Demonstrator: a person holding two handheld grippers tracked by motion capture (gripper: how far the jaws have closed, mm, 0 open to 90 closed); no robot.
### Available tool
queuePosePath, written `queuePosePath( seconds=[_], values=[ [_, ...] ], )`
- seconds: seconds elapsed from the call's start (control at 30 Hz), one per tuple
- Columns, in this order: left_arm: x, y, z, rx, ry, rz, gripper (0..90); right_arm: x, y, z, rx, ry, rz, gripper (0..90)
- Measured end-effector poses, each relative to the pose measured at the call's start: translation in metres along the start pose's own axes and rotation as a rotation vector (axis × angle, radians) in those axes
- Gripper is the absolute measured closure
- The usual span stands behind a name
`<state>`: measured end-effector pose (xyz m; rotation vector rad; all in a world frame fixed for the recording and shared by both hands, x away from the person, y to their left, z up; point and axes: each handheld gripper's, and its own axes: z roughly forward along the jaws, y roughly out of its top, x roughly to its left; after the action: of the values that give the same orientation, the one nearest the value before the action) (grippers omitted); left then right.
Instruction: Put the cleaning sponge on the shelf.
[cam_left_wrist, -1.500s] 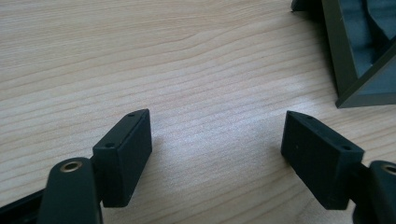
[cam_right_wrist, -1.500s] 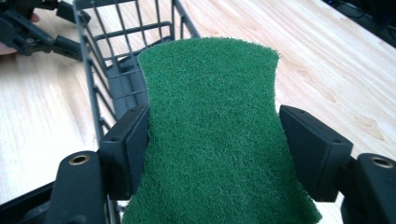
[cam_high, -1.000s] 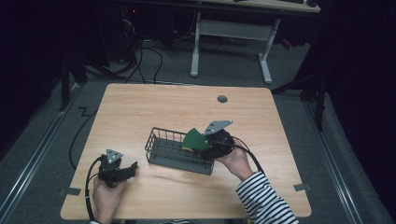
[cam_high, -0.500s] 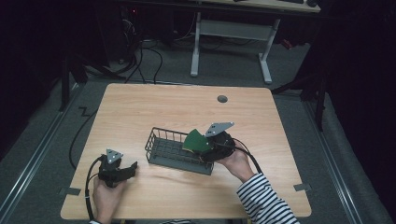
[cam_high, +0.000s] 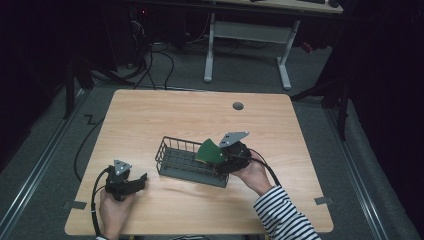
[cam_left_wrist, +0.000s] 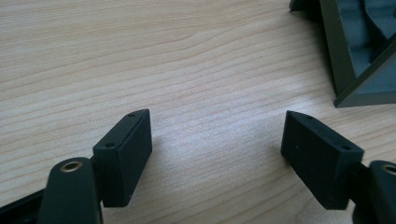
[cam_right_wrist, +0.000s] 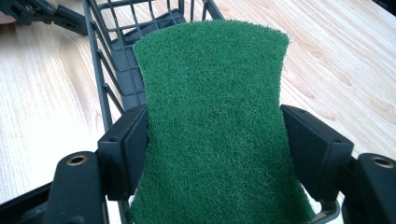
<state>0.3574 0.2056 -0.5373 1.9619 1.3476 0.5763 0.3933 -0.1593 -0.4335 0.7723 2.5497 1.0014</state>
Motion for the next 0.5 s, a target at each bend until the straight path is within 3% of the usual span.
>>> queuePosePath(
  seconds=[0.37,0.5],
  values=[
    [0.0,0.0,0.0,0.0,-0.001,0.001,25.3,0.0011,0.0007,-0.0028,-0.008,0.017,0.011,24.1],
    [-0.0001,0.0,0.0,0.0,-0.001,0.002,25.3,0.0001,0.001,-0.0067,-0.048,0.021,0.019,28.4]
  ],
)
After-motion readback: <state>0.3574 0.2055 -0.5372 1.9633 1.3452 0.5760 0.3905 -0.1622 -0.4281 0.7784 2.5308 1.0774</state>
